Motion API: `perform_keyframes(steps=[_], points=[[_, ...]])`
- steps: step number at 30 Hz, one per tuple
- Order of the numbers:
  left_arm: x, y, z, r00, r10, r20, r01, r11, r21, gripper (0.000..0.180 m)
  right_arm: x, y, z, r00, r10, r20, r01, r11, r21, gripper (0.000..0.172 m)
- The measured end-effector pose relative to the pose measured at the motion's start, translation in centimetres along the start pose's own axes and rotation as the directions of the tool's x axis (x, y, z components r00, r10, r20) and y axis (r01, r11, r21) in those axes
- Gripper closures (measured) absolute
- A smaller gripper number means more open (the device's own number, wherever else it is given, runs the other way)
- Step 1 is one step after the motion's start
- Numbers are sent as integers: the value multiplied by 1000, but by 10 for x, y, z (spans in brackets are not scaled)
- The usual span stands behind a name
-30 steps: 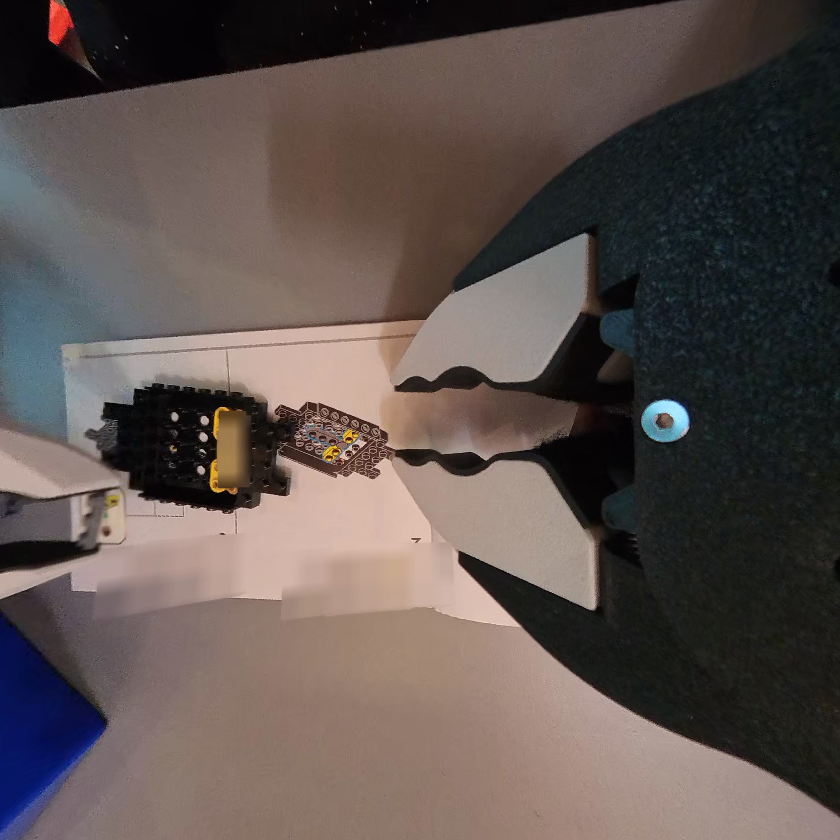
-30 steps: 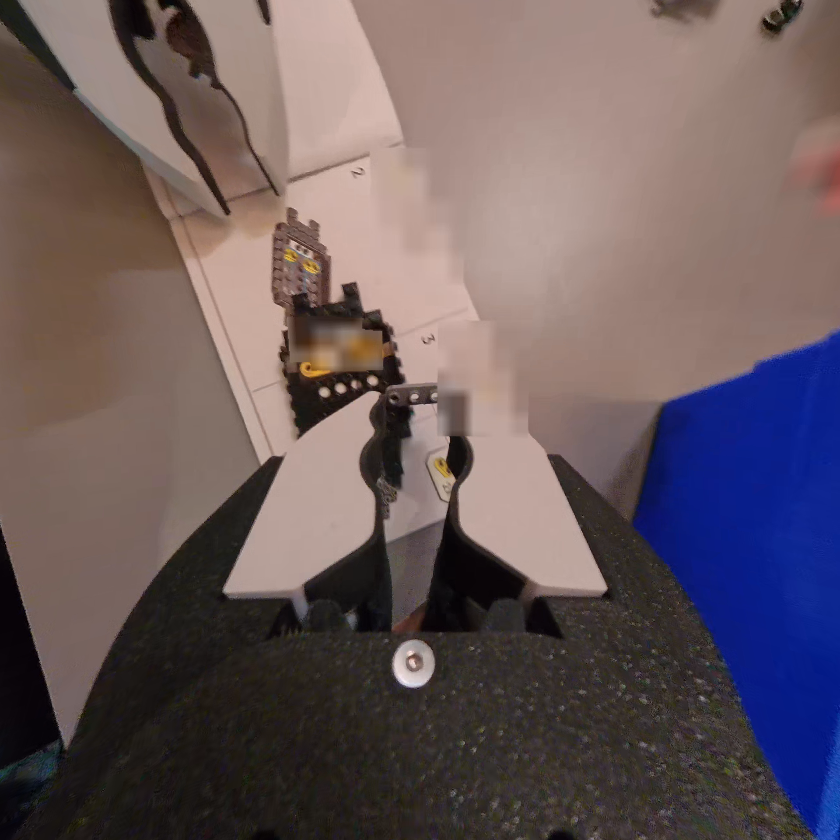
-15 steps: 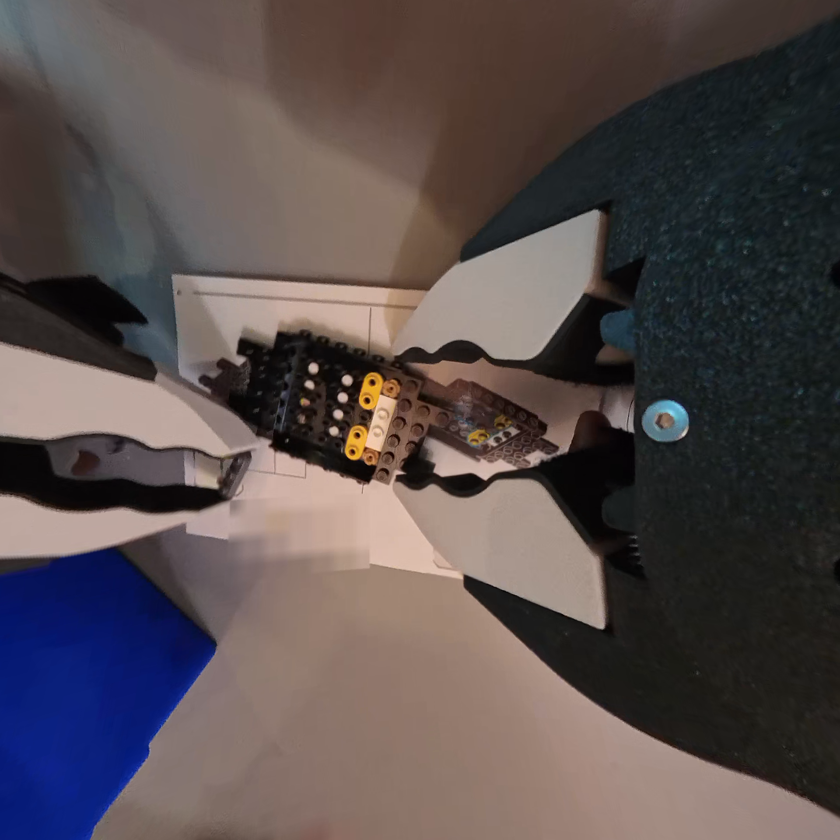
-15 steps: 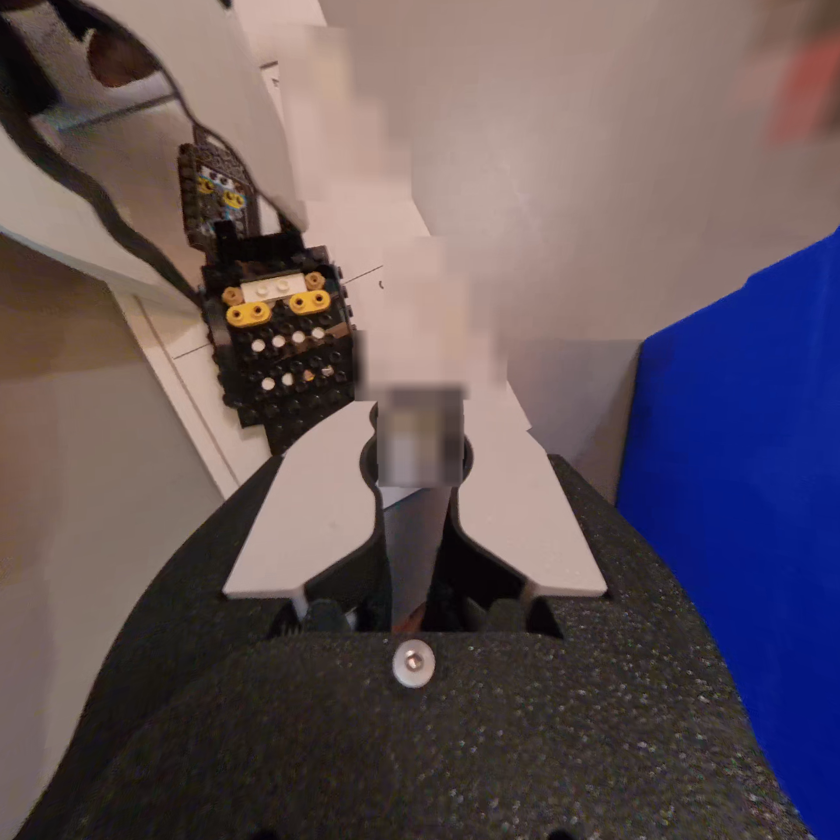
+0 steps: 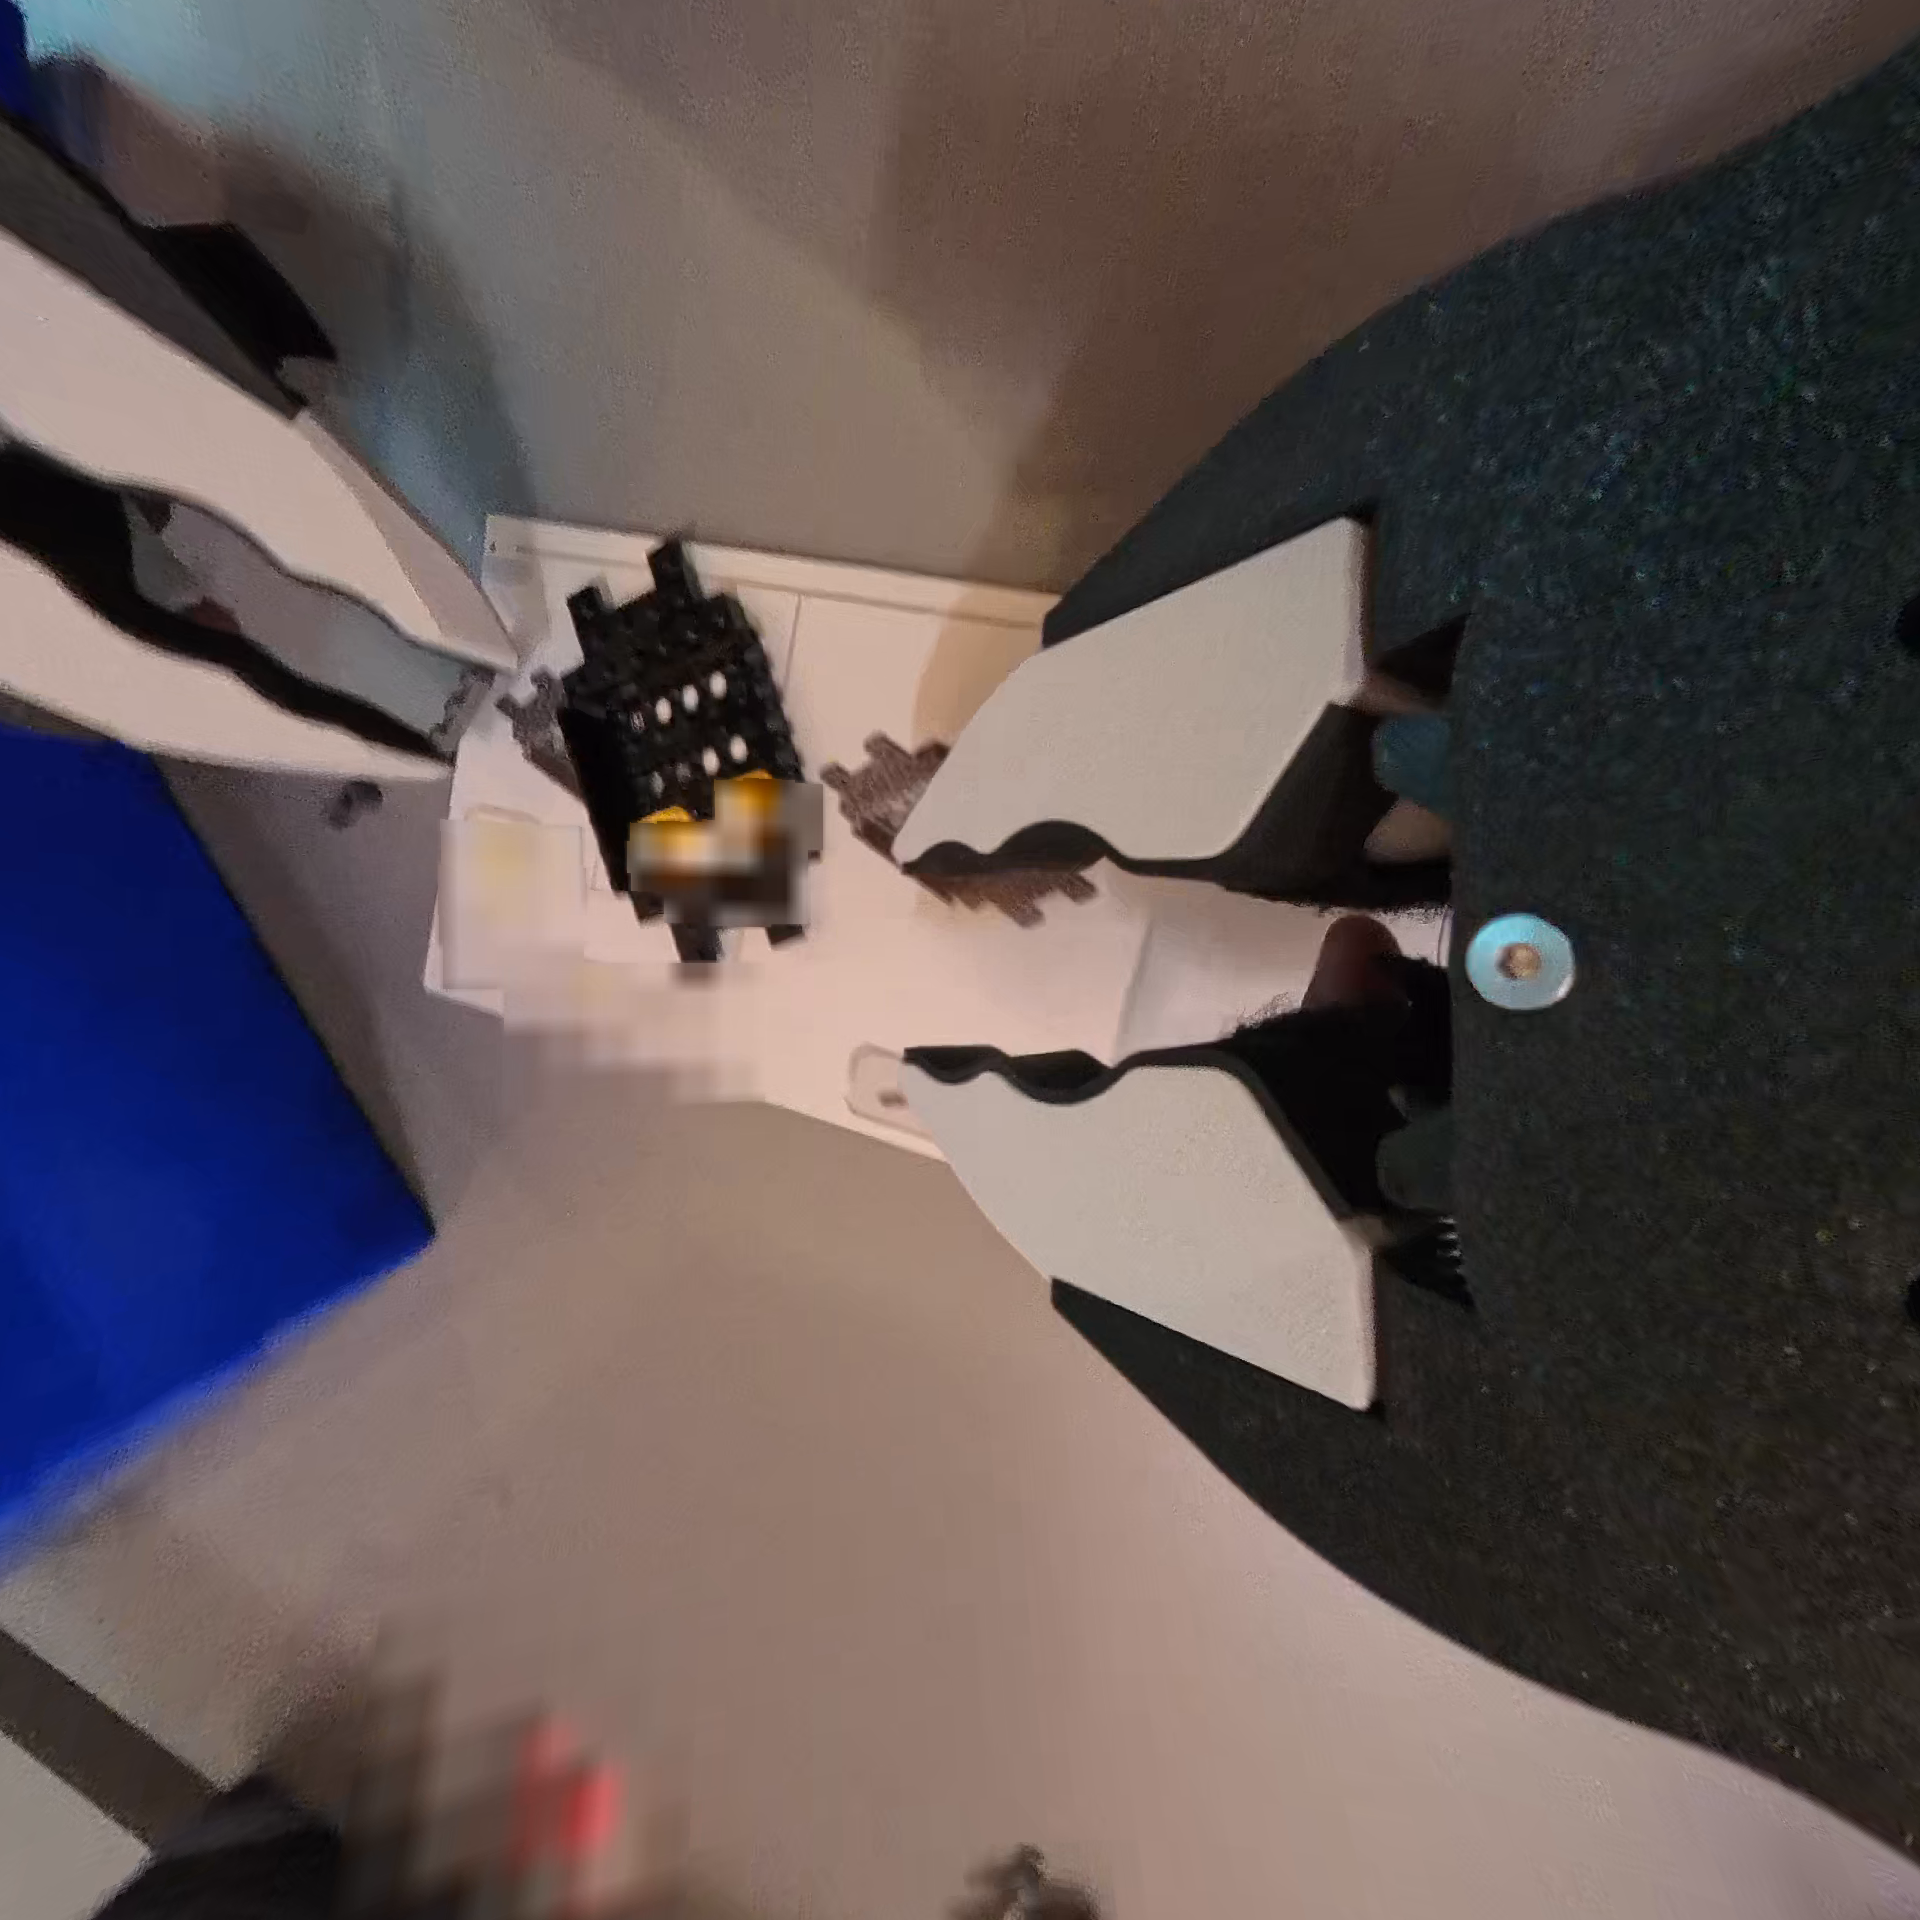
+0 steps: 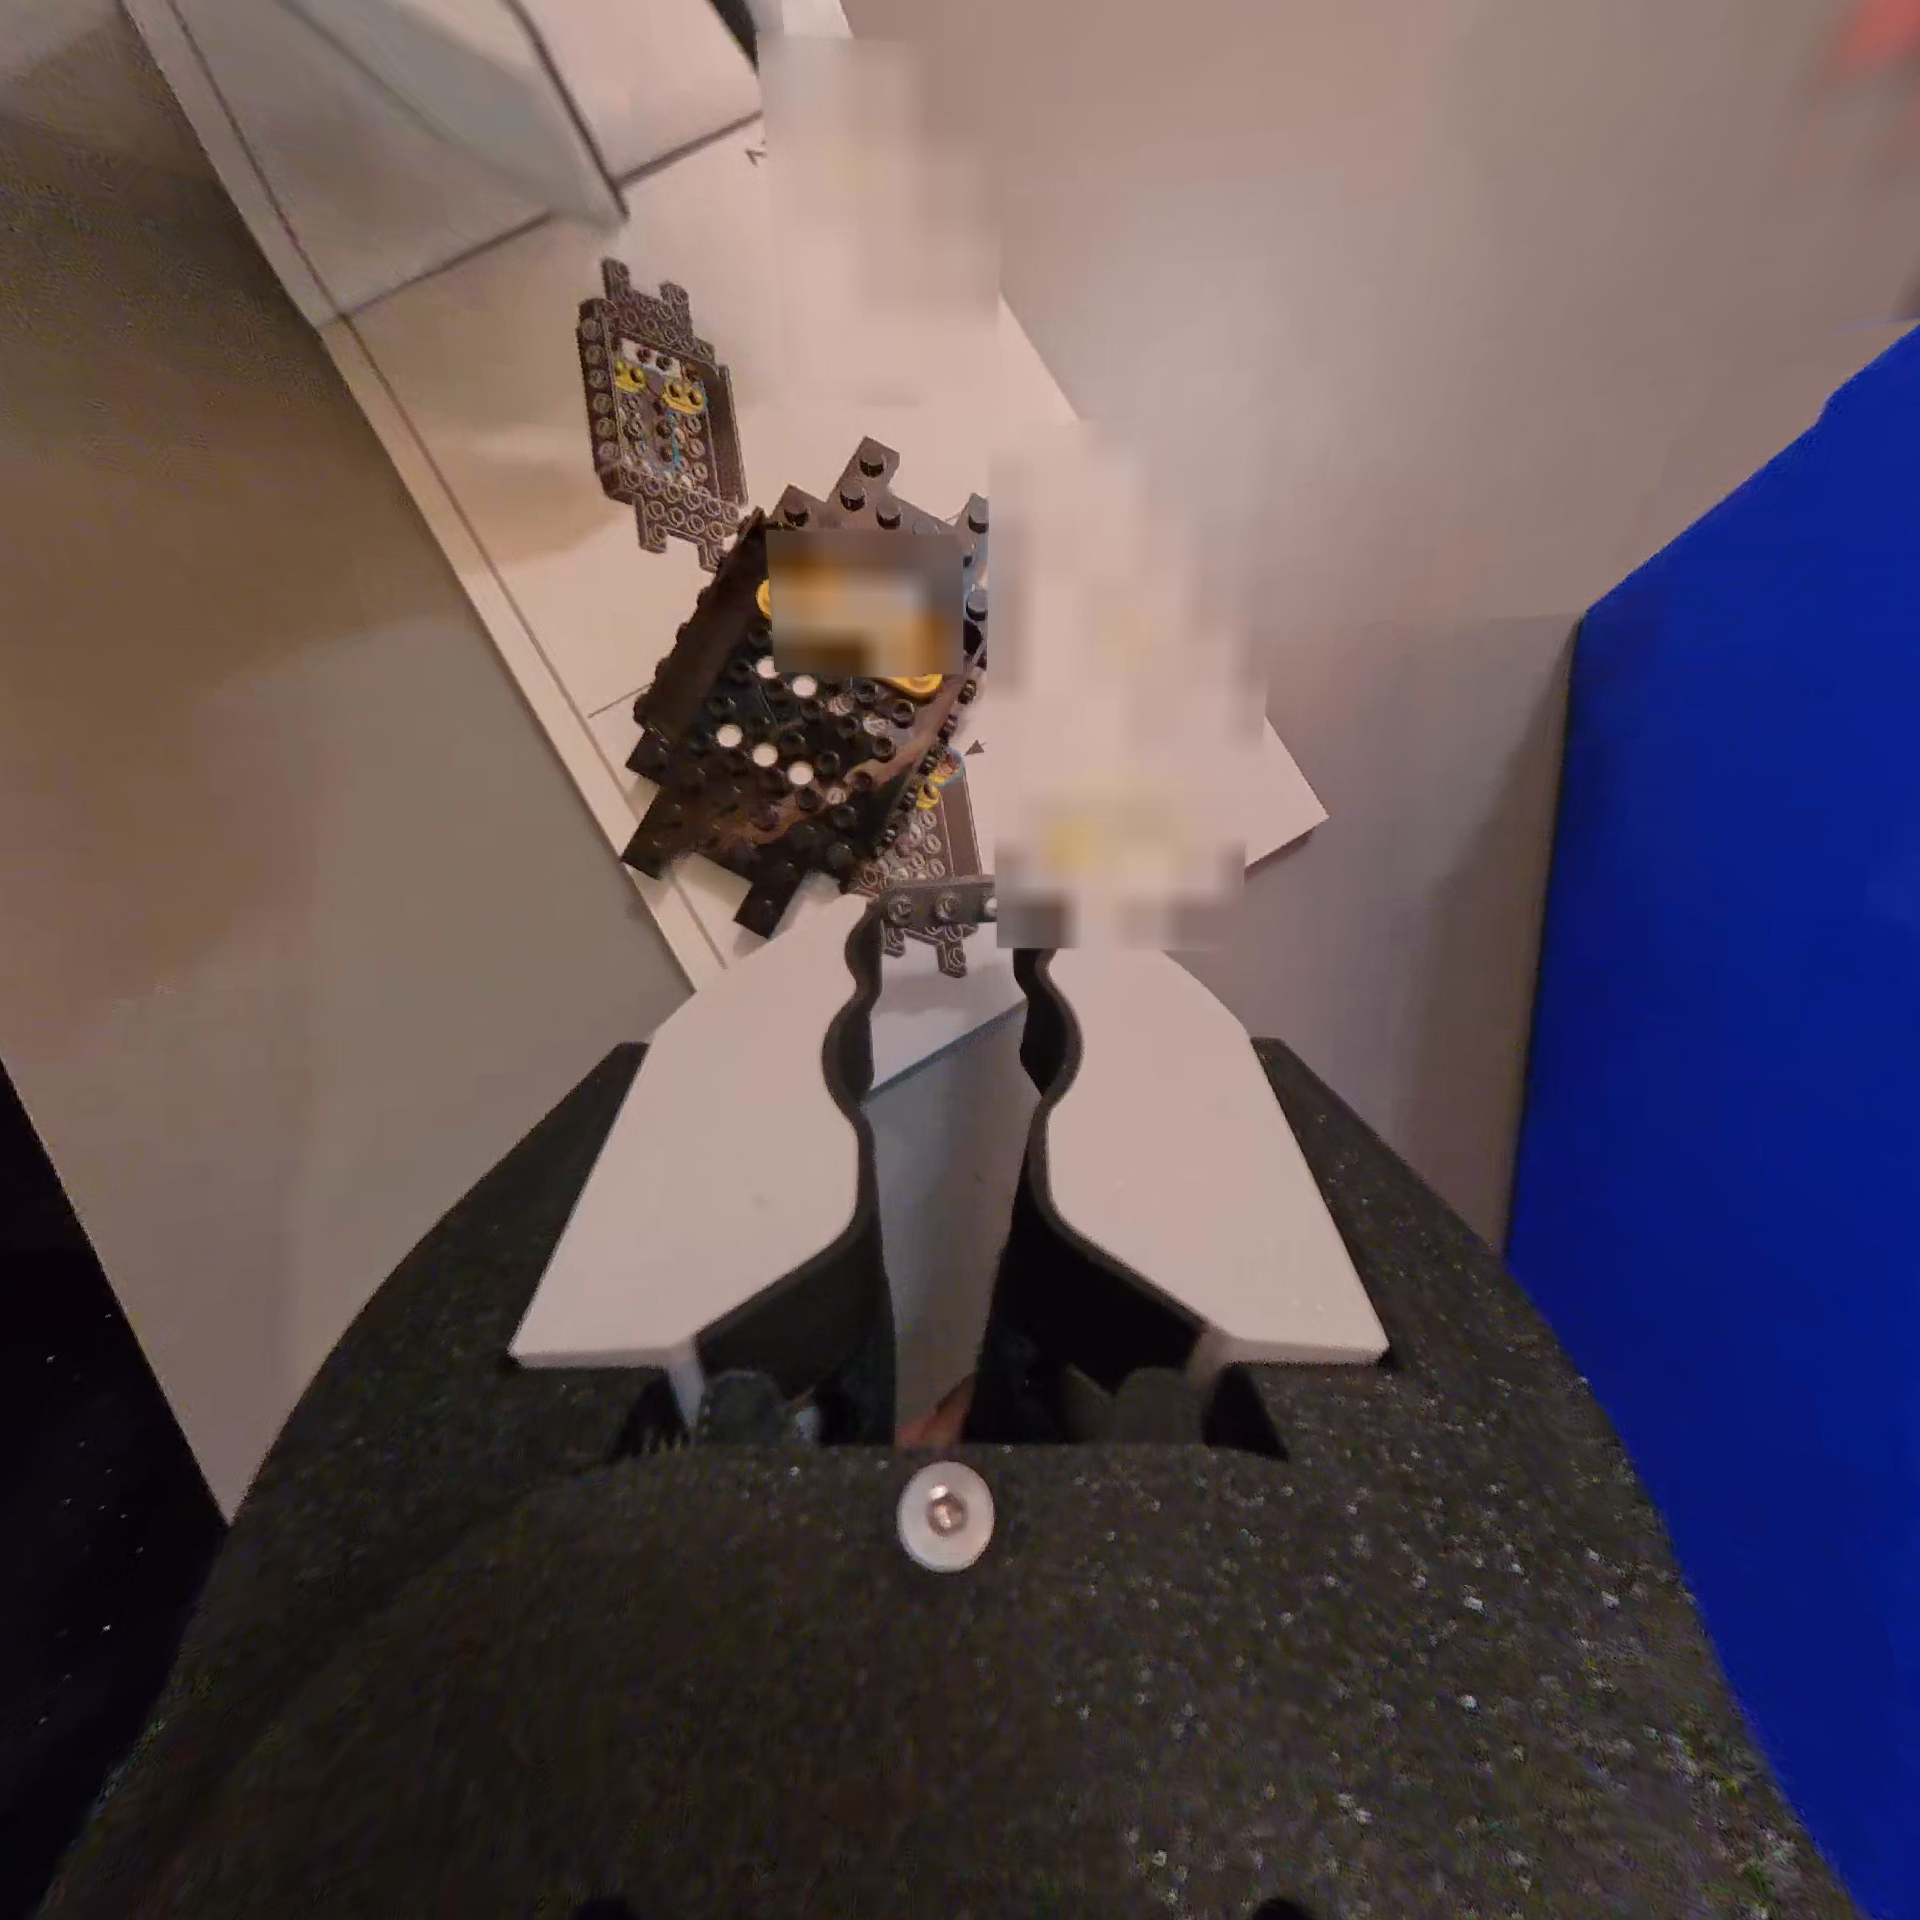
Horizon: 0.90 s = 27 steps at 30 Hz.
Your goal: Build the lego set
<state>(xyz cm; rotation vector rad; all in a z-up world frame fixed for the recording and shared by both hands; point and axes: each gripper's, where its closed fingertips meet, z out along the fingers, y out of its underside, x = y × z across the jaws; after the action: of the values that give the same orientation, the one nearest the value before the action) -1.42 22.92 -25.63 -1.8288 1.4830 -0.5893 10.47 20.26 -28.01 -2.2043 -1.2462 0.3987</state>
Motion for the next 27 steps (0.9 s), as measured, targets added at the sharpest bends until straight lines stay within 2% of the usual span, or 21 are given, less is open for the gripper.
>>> perform_keyframes(steps=[5,8,12,15,17,21,24,27], points=[[-27,14,-18,993,-59,101,63,997,-34,150,-8,1,7,999,29,39,-29,1000,4,147],[-28,14,-18,993,-68,94,70,997,-18,150,-14,-2,12,997,46,62,-48,999,17,148],[-28,21,-14,994,-41,103,48,997,-67,149,-22,-6,7,994,42,97,-44,999,13,147],[-29,24,-14,994,-21,109,29,997,-75,150,-7,-14,-4,995,-85,49,85,996,9,147],[-29,22,-14,994,-30,101,36,998,-60,150,-10,-25,-7,970,-226,88,227,974,4,147],[-34,26,-15,992,-46,115,53,997,-56,150,-19,-36,2,846,-493,205,517,852,-85,147],[-38,27,-19,990,-56,128,62,997,-45,150,-22,-35,11,776,-553,303,613,775,-155,147],[-35,23,-24,991,-86,98,85,996,11,150,-27,-36,17,742,-566,358,647,745,-162,147]])
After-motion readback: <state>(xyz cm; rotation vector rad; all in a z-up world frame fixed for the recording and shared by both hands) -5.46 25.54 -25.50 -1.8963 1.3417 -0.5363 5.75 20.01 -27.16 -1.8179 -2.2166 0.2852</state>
